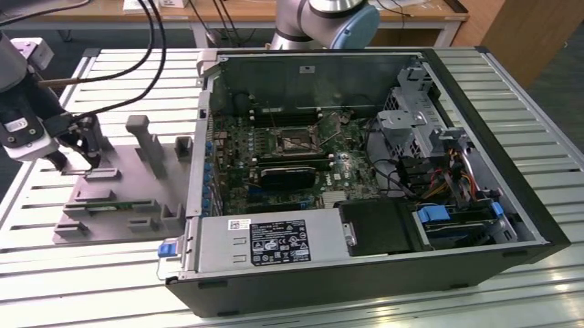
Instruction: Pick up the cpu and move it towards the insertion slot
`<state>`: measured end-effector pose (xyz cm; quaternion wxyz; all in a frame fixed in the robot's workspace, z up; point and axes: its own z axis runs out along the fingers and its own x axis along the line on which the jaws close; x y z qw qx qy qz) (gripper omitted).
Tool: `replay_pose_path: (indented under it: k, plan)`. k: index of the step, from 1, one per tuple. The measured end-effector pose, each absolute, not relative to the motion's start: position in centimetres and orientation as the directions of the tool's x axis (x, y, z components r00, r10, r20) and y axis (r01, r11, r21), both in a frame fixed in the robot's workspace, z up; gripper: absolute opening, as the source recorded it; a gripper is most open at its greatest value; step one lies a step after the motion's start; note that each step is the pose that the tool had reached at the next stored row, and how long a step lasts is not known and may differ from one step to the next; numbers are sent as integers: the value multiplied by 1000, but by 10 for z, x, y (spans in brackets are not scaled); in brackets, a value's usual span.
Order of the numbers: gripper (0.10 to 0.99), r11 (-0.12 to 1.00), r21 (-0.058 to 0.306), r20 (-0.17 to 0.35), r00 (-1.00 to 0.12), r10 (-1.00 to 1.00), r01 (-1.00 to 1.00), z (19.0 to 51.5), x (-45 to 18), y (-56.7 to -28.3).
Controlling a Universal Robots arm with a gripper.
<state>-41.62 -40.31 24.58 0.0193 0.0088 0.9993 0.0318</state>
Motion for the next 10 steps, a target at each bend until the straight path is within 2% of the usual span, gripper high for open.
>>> replay_pose_path:
  k: [10]
  plan:
    - [541, 998, 64, -39, -999, 19, 16, 276, -416, -403]
